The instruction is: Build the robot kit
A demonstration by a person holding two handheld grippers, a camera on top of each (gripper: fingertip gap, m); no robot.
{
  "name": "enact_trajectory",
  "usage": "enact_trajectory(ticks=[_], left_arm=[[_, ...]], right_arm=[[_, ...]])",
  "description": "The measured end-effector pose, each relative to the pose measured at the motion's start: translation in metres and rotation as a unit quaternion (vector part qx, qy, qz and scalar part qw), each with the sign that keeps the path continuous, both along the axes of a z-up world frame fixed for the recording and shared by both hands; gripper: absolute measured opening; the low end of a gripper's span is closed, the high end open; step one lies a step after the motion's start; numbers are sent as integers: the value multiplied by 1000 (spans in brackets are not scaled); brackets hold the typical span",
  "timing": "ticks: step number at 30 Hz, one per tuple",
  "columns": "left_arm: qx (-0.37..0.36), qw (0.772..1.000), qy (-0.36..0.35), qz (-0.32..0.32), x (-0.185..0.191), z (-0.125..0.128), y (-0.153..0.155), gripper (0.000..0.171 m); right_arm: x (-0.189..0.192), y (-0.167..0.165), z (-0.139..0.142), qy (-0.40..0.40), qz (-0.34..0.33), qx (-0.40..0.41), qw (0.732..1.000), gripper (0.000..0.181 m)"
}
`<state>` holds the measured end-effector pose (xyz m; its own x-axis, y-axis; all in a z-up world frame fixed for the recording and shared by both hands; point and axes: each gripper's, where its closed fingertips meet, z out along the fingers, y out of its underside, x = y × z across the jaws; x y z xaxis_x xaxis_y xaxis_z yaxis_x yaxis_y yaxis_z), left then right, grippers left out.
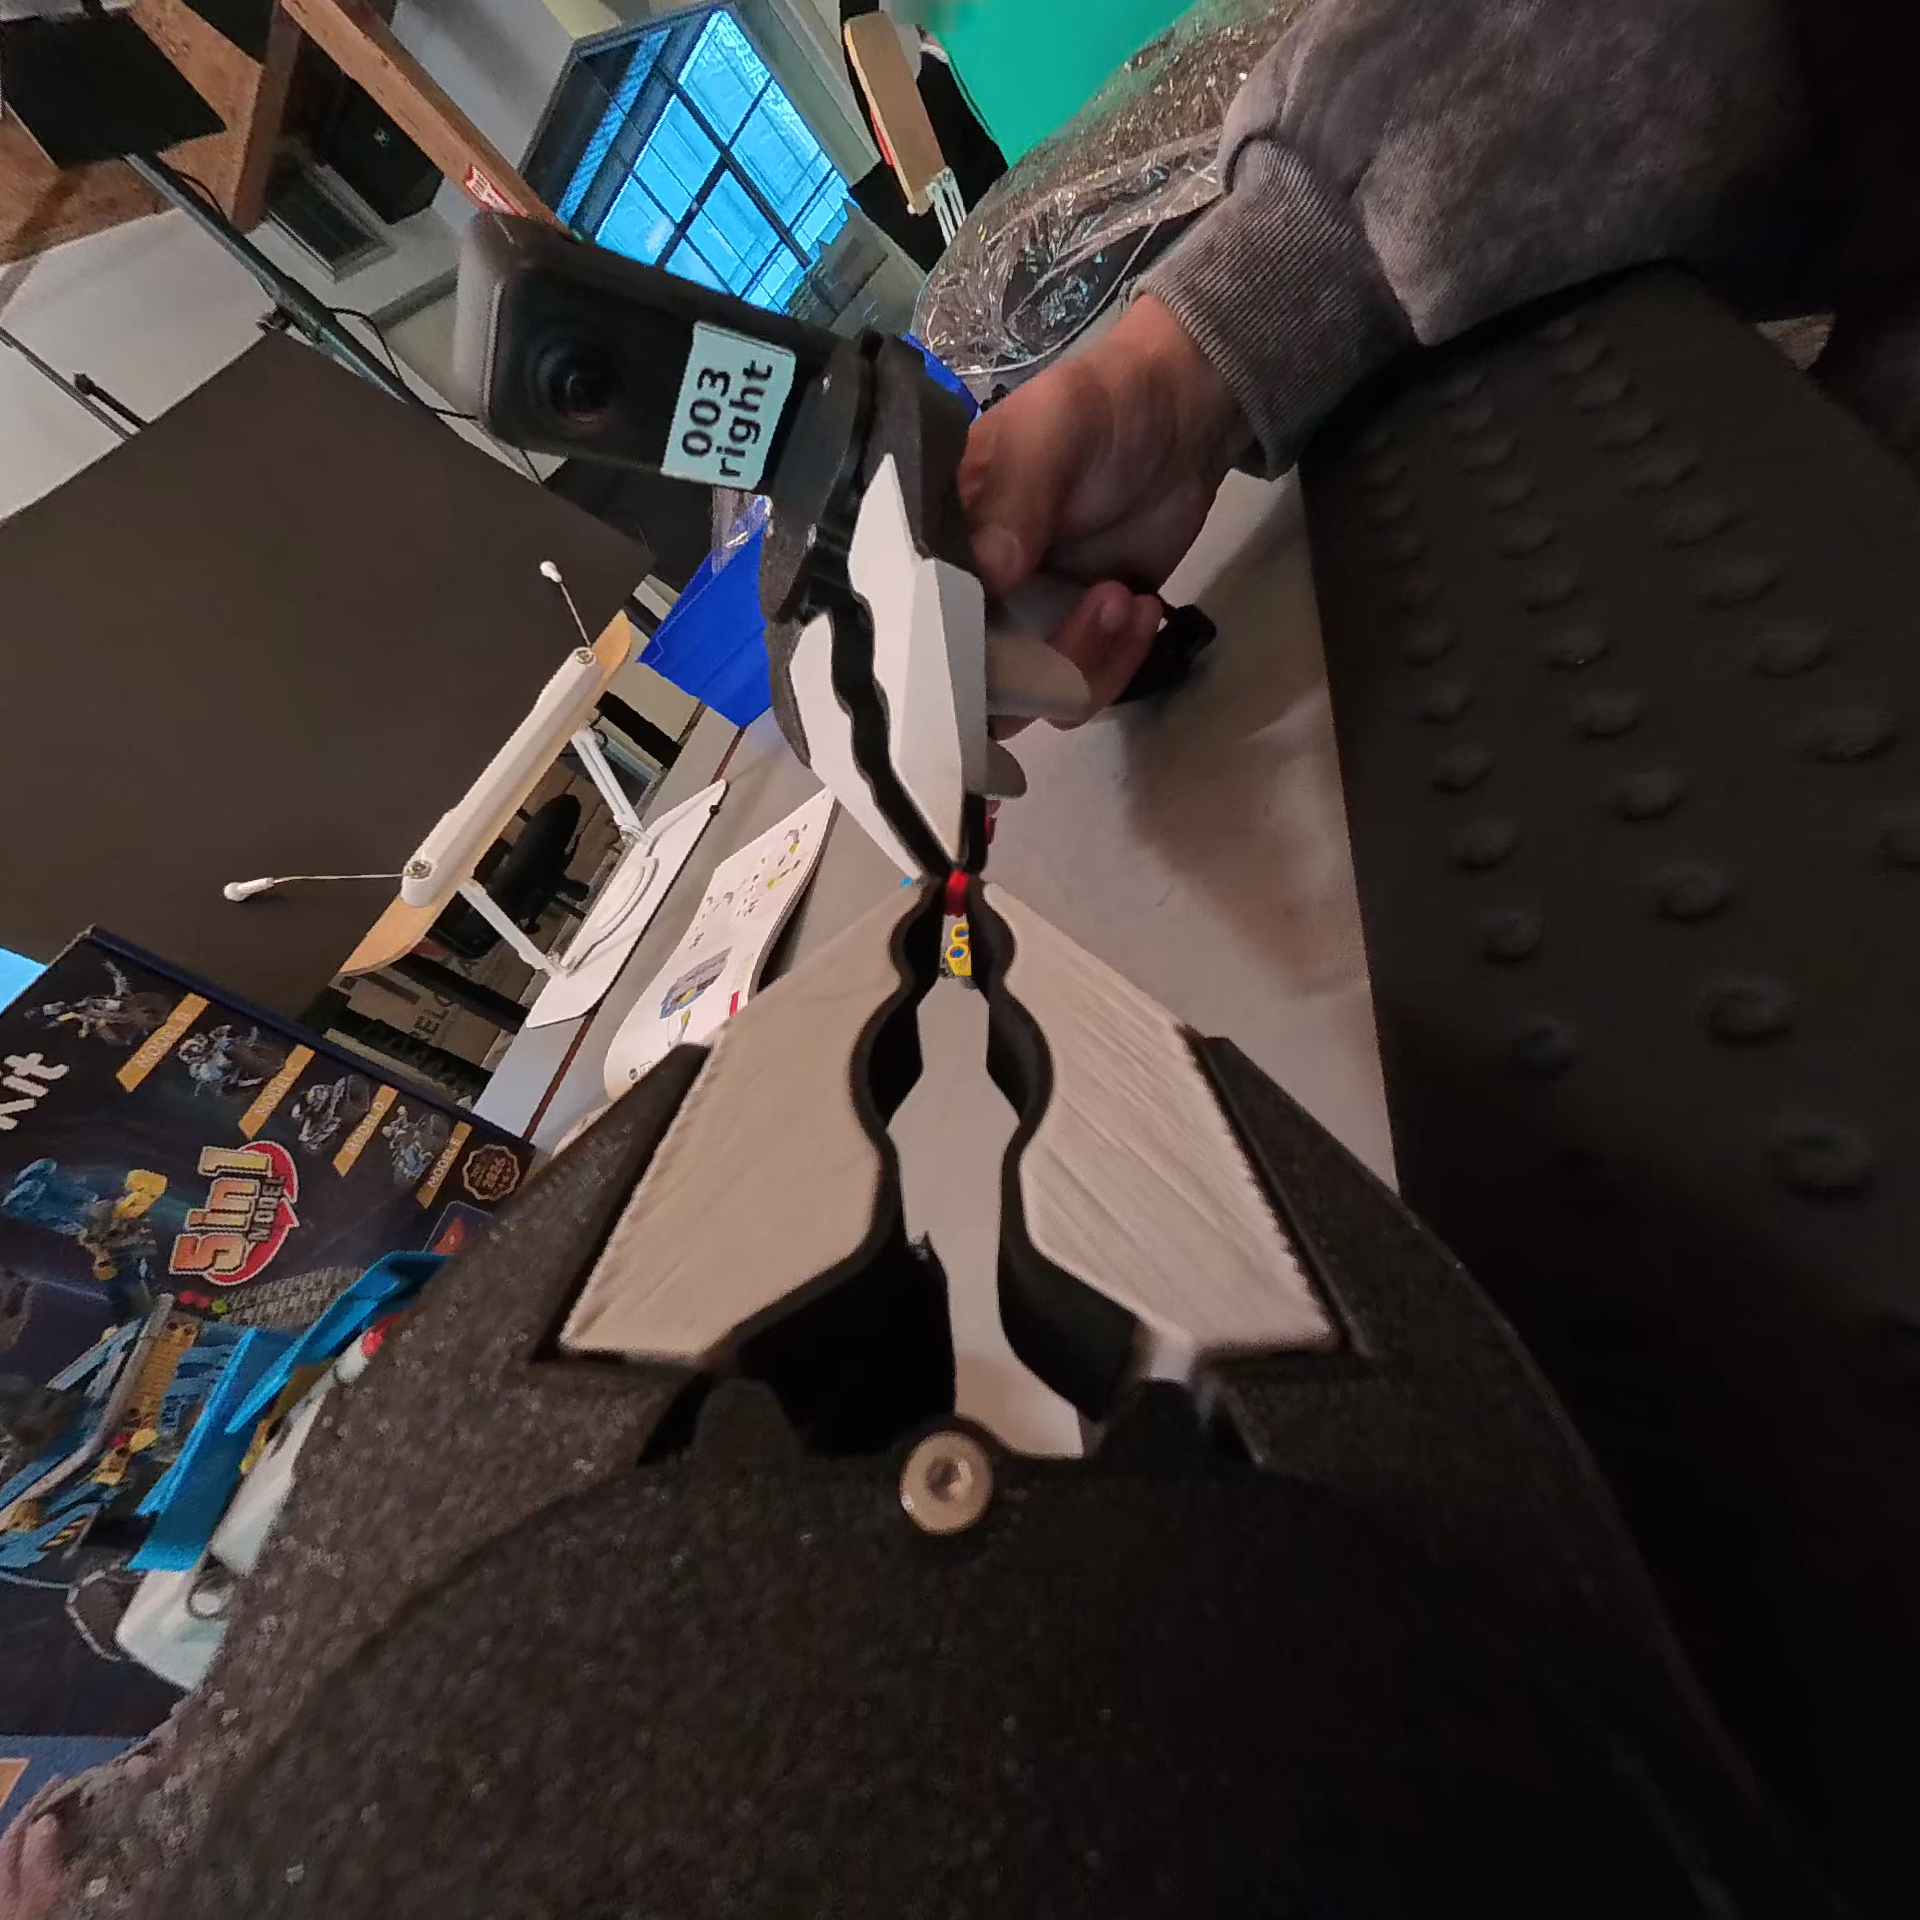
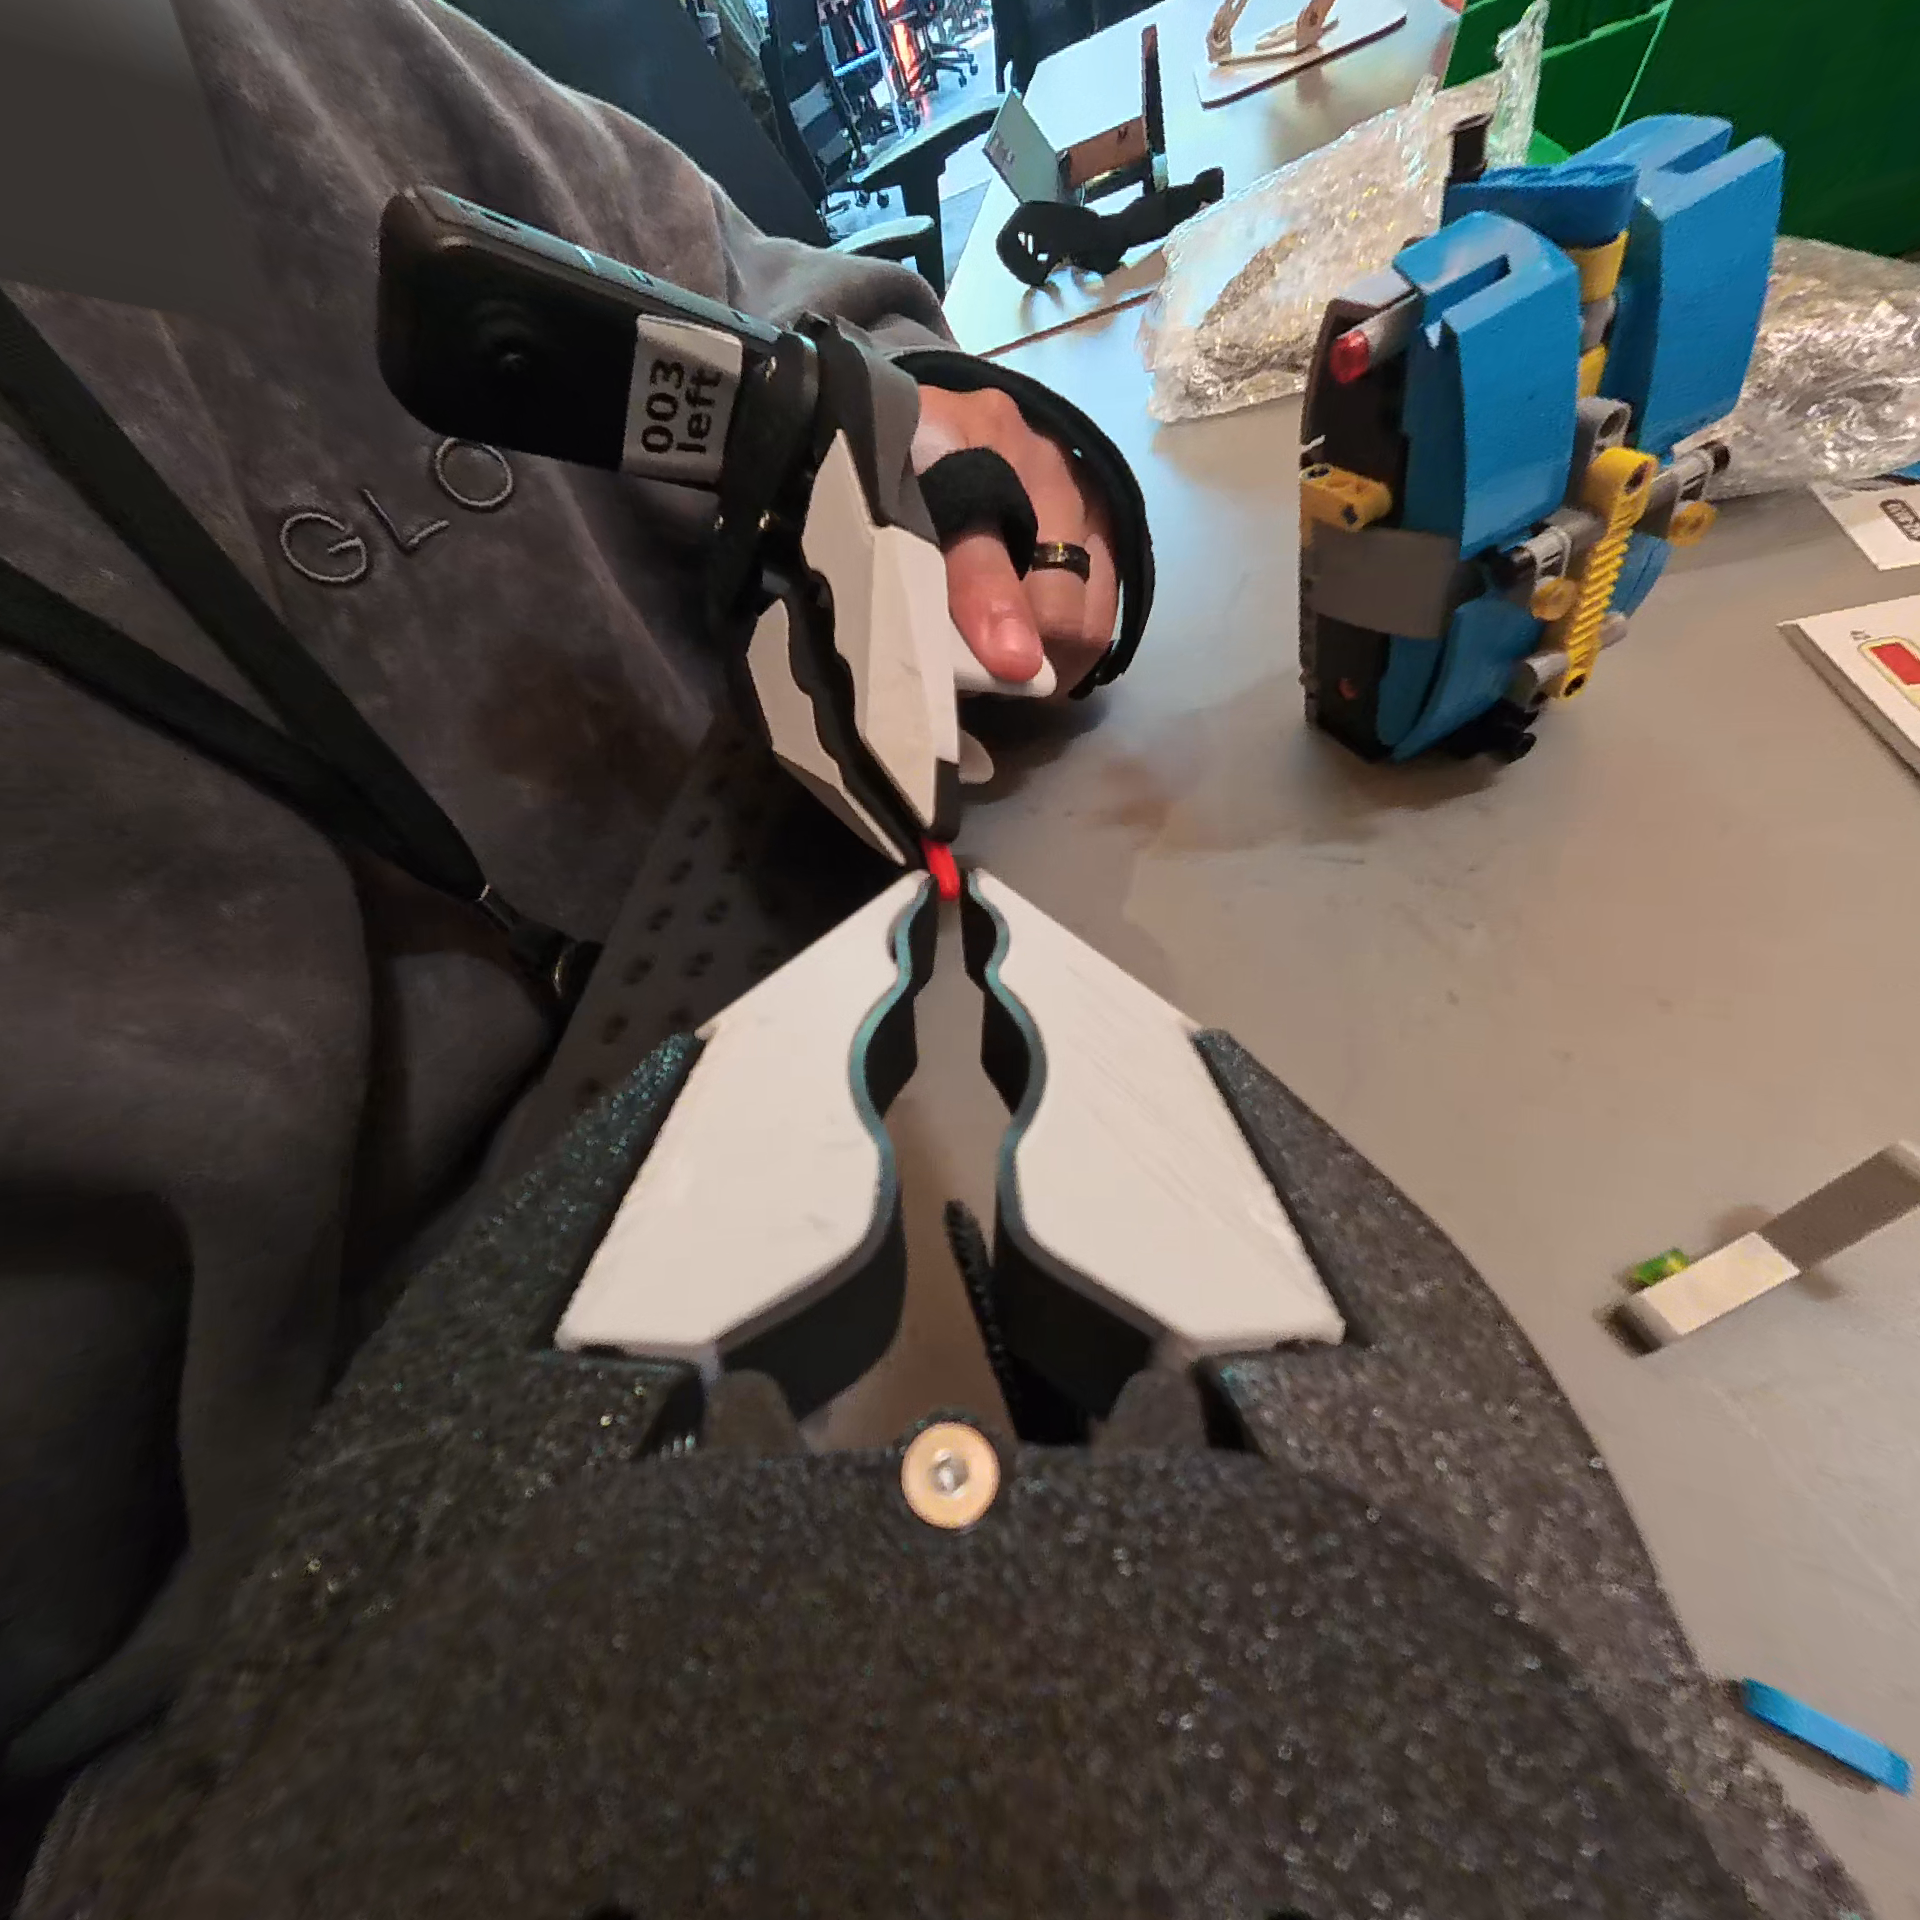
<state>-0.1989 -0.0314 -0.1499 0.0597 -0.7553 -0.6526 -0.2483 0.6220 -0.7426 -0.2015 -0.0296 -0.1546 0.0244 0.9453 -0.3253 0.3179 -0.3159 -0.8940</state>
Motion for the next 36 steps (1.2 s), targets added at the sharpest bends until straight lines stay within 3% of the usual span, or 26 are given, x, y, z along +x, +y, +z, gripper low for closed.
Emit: enact_trajectory(ticks=[30,33,36], left_arm=[[-4,999,4,-50,1,-4,-25,3],[-4,999,21,-33,1,-8,-18,3],[-24,999,24,-20,0,-8,-12,3]], right_arm=[[-4,-24,-3,-10,60,-2,998,3],[5,-10,-6,-33,34,31,998,3],[54,52,-29,-134,-94,93,982,10]])
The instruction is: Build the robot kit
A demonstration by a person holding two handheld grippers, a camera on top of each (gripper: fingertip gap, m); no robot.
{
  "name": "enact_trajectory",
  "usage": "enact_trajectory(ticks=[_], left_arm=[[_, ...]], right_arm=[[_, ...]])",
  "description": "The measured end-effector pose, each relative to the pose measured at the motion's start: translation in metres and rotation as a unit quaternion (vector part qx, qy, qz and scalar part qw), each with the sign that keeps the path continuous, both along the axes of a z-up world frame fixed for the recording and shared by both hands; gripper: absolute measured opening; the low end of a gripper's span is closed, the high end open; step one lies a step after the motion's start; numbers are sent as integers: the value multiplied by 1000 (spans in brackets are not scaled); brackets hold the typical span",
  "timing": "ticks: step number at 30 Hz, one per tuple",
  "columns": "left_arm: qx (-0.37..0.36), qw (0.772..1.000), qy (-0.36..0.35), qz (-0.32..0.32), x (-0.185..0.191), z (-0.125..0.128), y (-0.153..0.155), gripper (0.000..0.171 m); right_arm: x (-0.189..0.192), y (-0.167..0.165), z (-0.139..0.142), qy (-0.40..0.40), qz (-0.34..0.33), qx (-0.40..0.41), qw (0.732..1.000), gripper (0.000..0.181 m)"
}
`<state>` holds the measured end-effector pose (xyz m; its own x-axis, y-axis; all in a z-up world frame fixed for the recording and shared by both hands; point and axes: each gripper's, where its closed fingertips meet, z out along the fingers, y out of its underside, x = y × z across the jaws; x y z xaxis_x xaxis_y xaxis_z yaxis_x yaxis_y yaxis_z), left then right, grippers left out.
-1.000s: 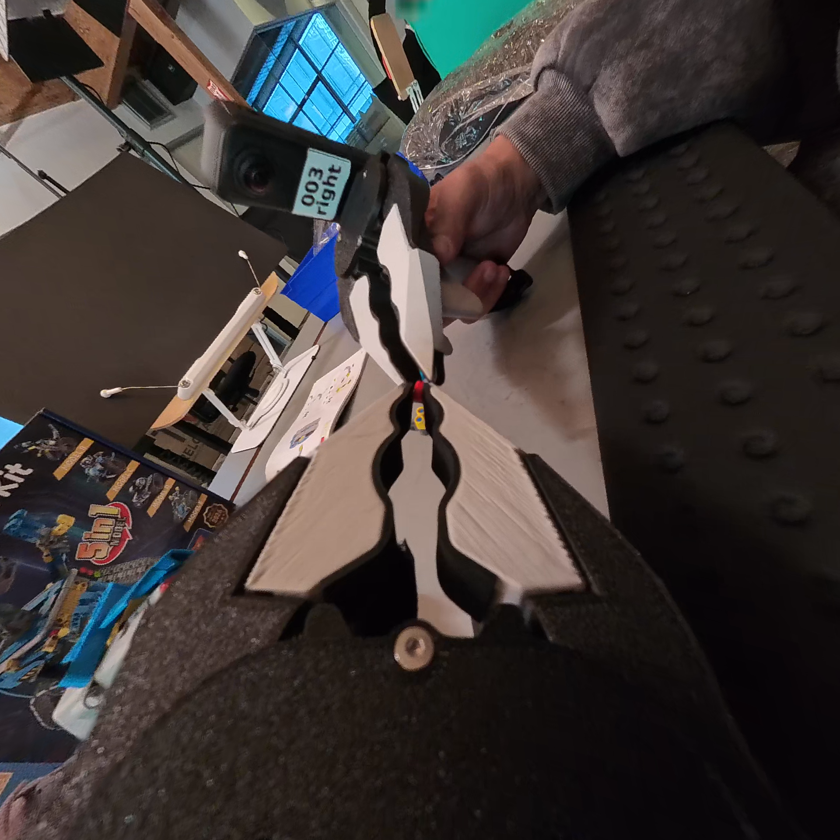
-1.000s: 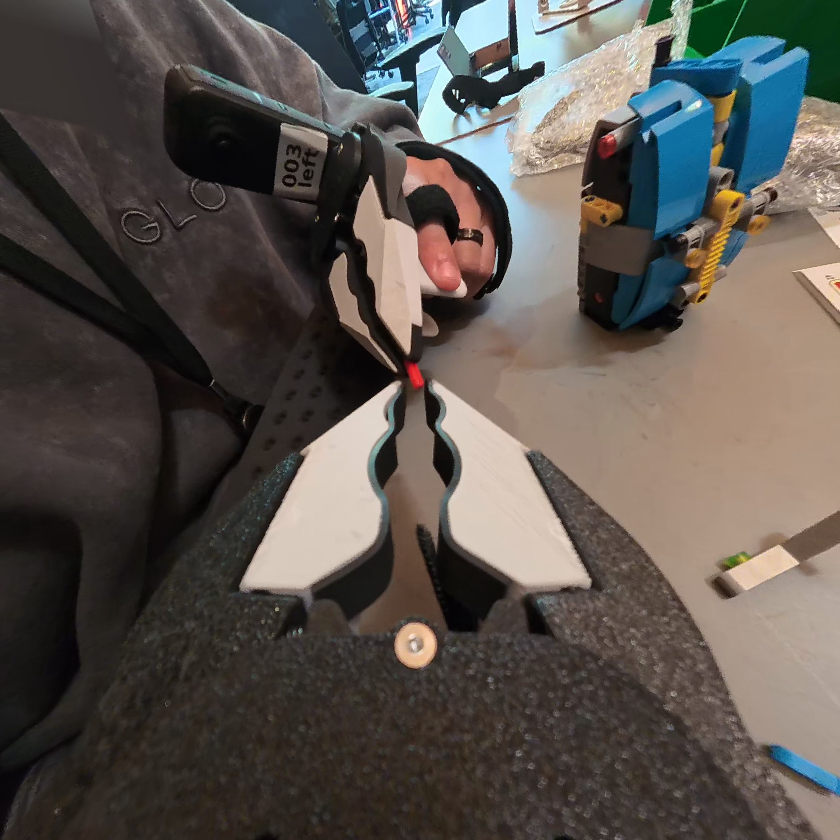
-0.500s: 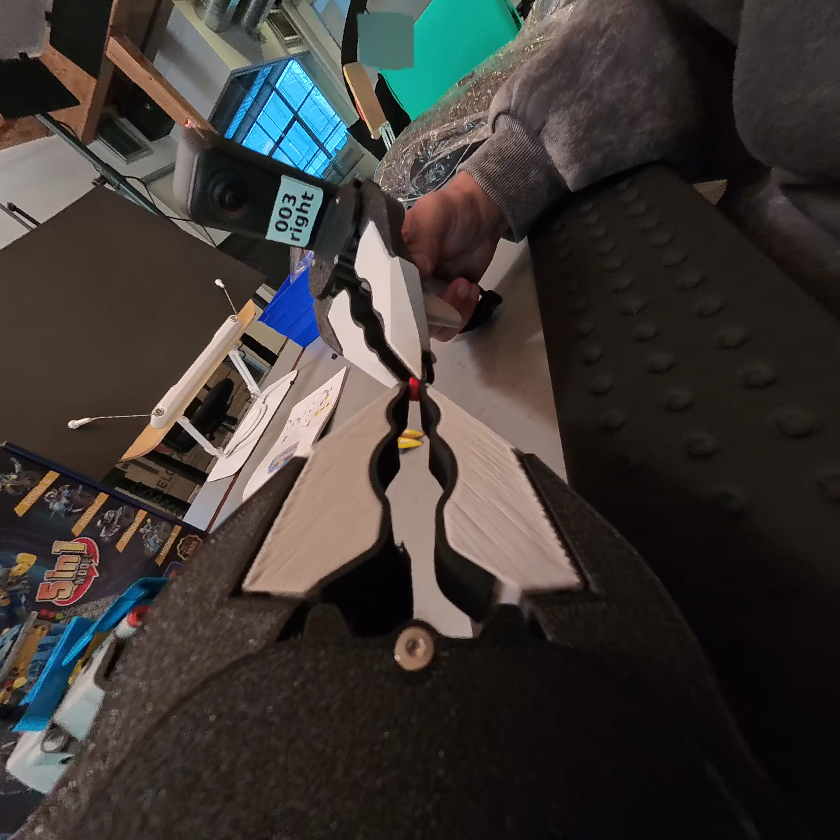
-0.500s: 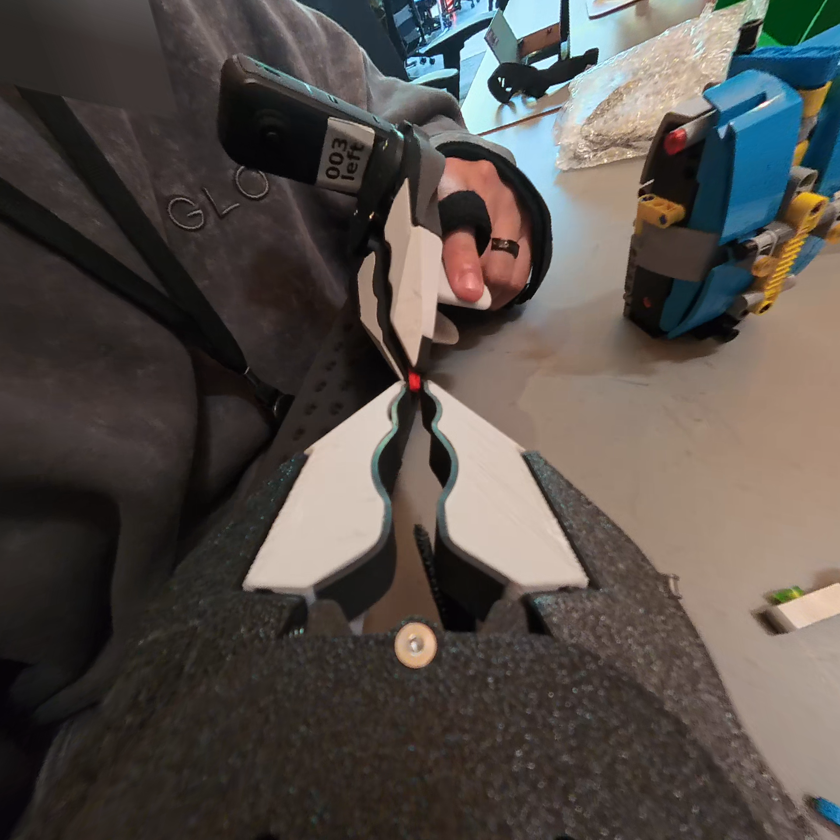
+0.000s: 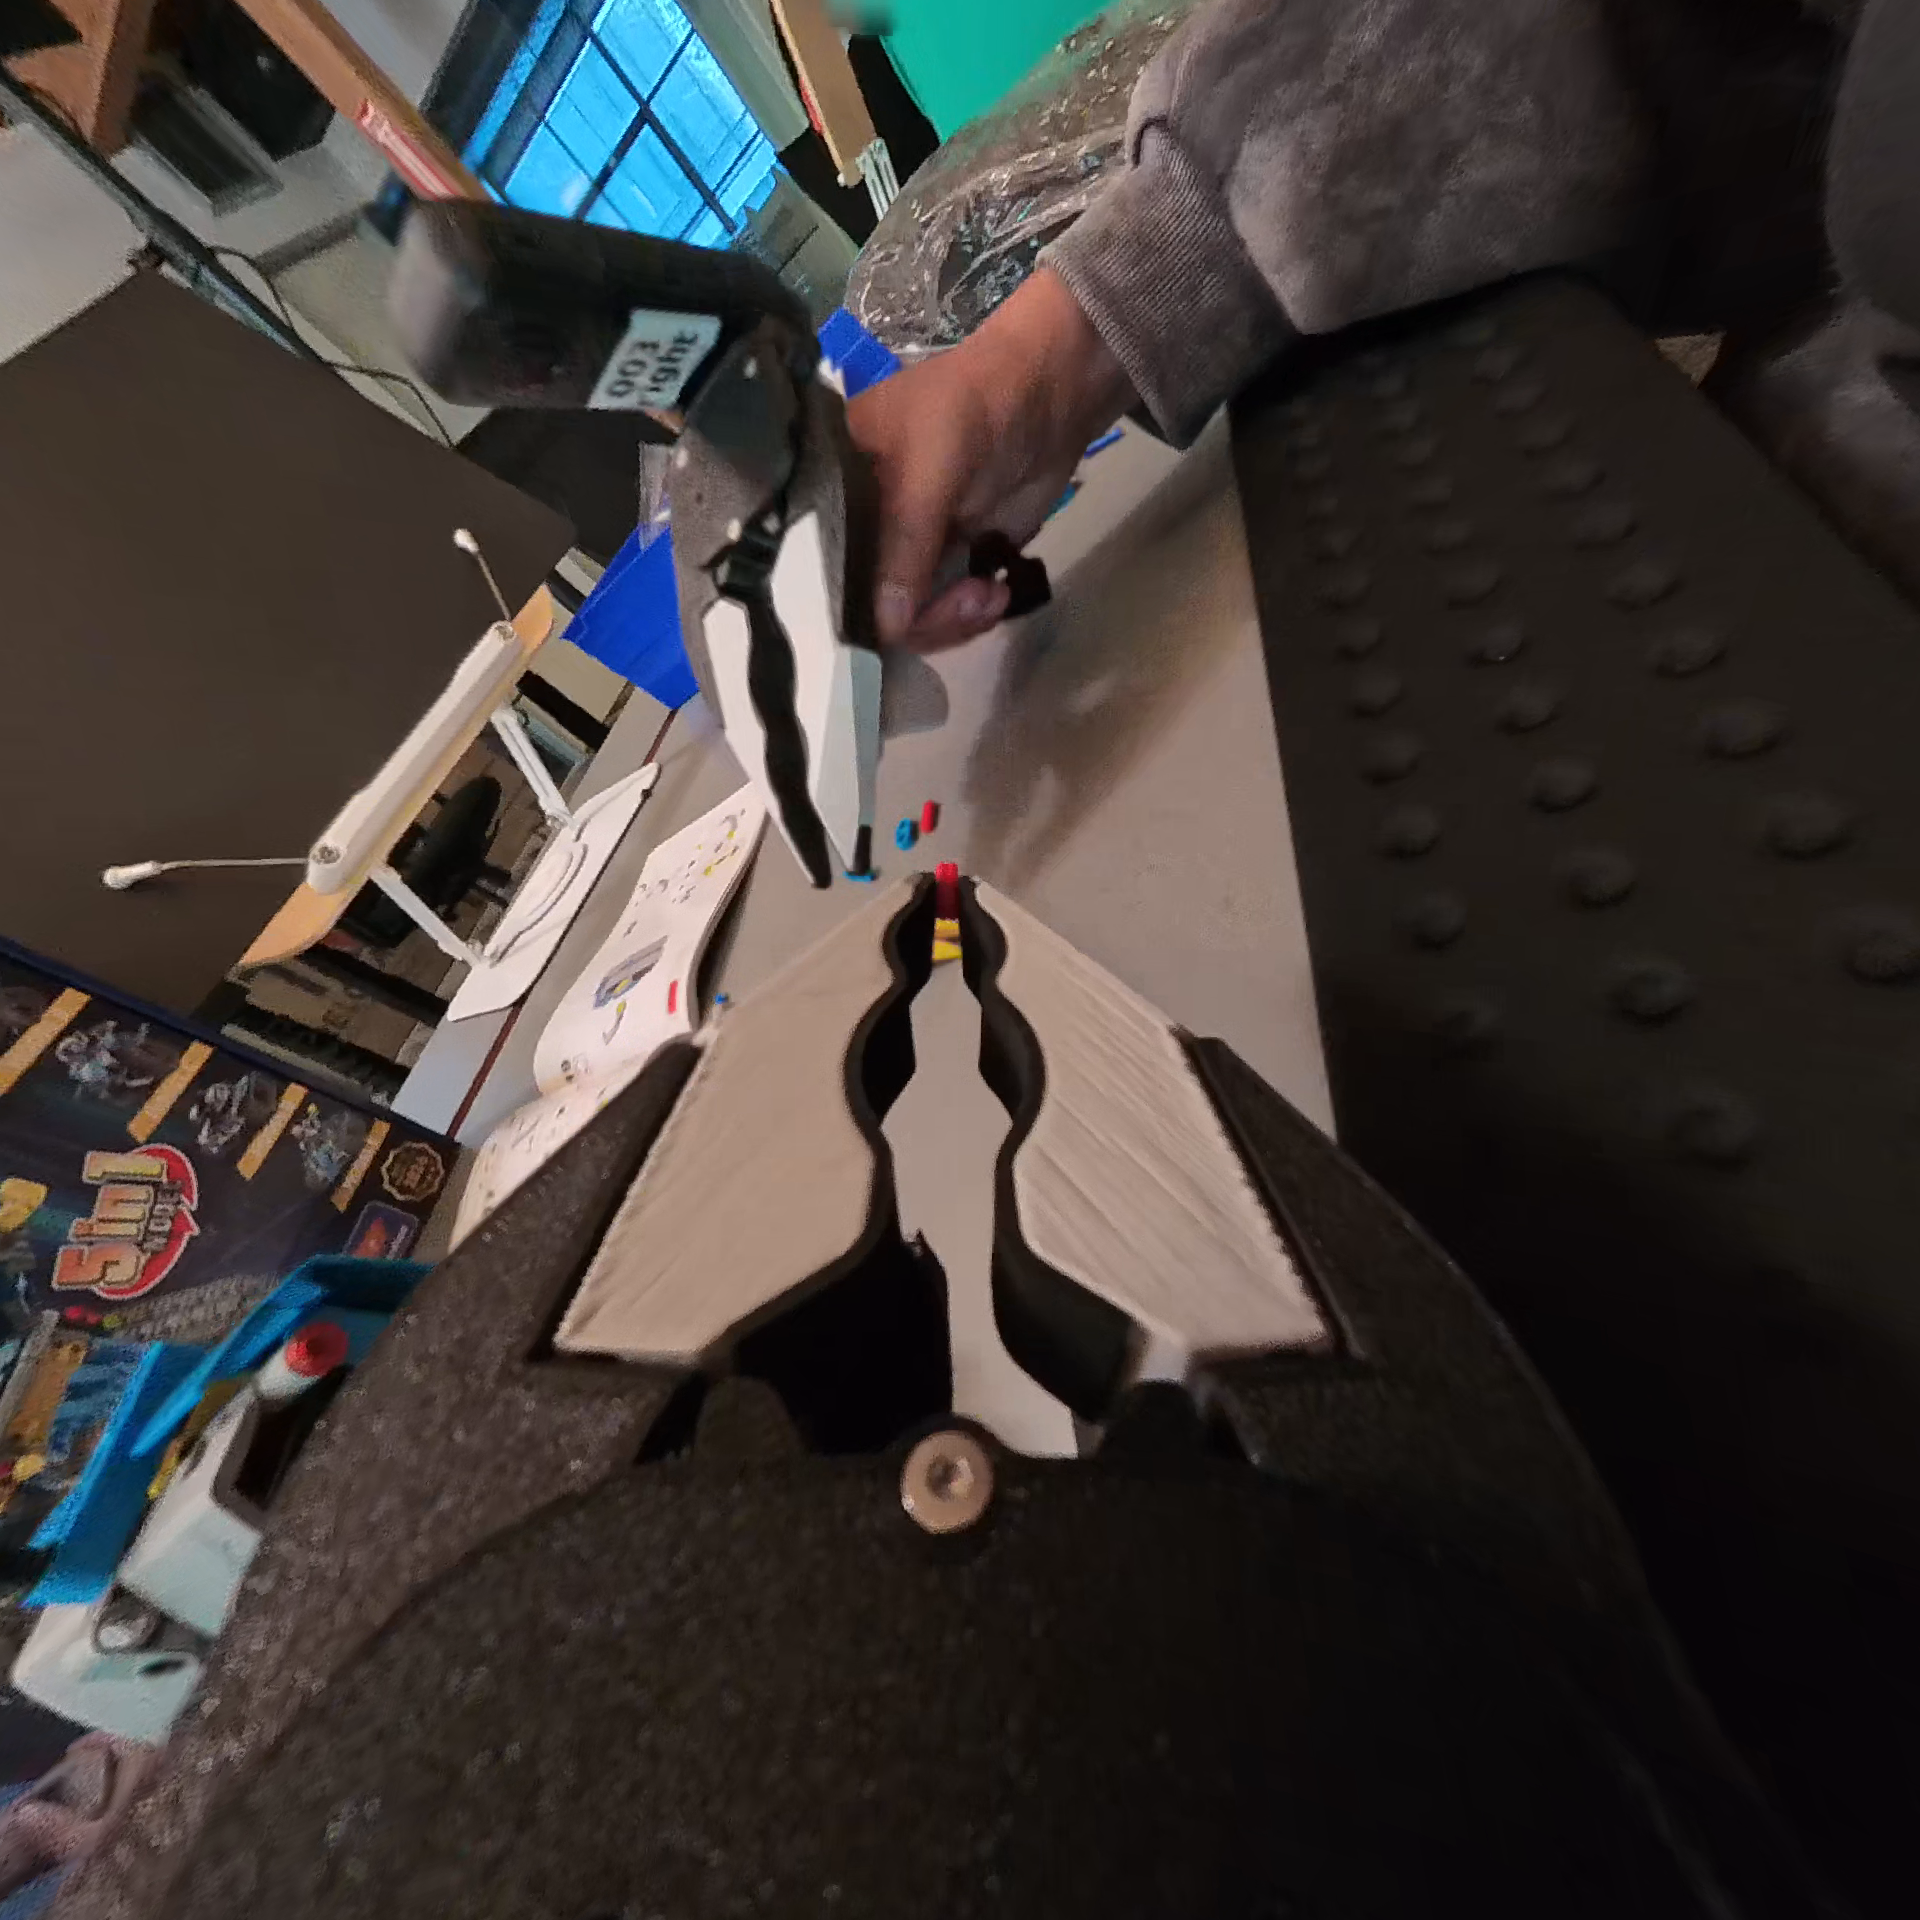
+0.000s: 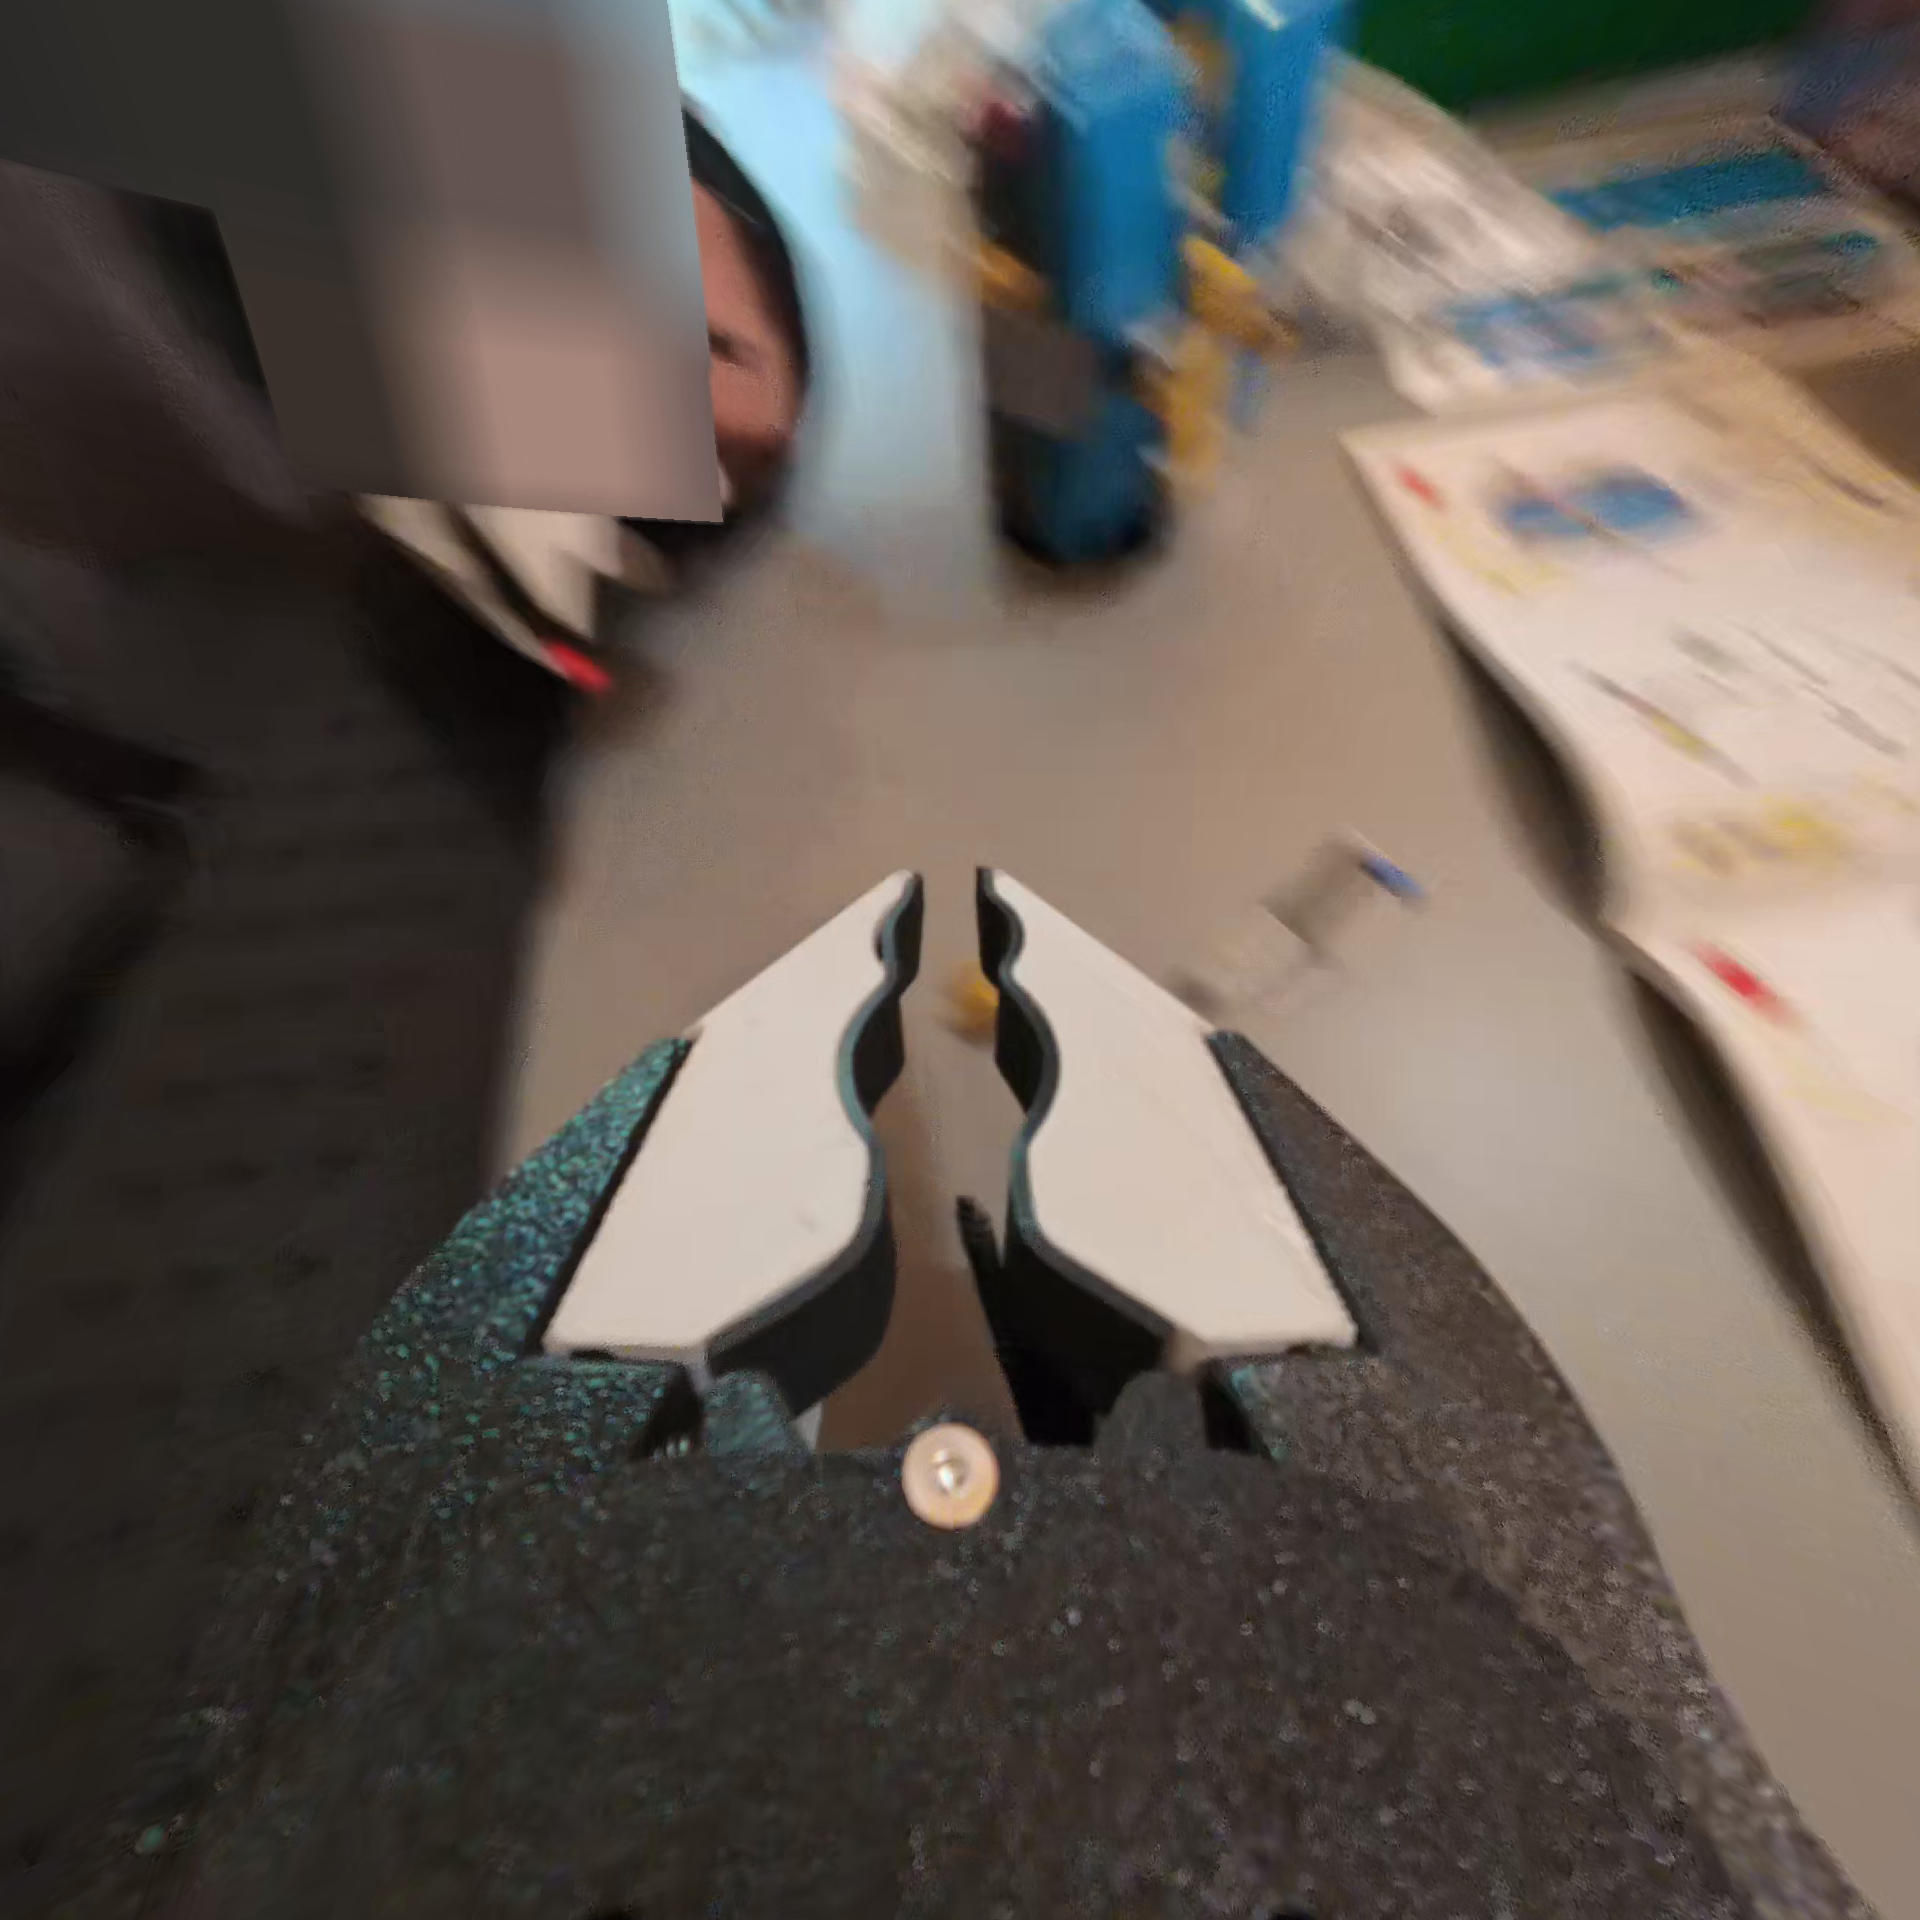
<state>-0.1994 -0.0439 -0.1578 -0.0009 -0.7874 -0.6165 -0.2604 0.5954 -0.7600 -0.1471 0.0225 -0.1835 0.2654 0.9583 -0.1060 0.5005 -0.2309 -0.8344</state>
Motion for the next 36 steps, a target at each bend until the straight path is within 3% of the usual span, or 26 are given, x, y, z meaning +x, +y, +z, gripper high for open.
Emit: enact_trajectory(ticks=[2,5,20,22,27,30,36], left_arm=[[-10,1000,2,13,-1,0,6,3],[-21,999,6,26,-1,-2,12,3],[-47,998,22,26,2,-9,13,3],[-61,998,18,28,1,-8,15,3],[-66,997,21,36,2,-9,20,3],[-55,997,30,43,2,-13,22,4],[-36,996,67,55,2,-27,27,3]], right_arm=[[49,35,-26,-98,-88,35,991,15],[78,39,-45,-140,-124,24,982,20],[65,41,-45,-130,-121,25,984,13],[58,36,-40,-117,-108,28,987,13],[13,4,-3,5,-34,4,999,12],[-9,-21,0,12,22,-15,1000,13],[-30,-48,-38,-112,72,49,990,14]])
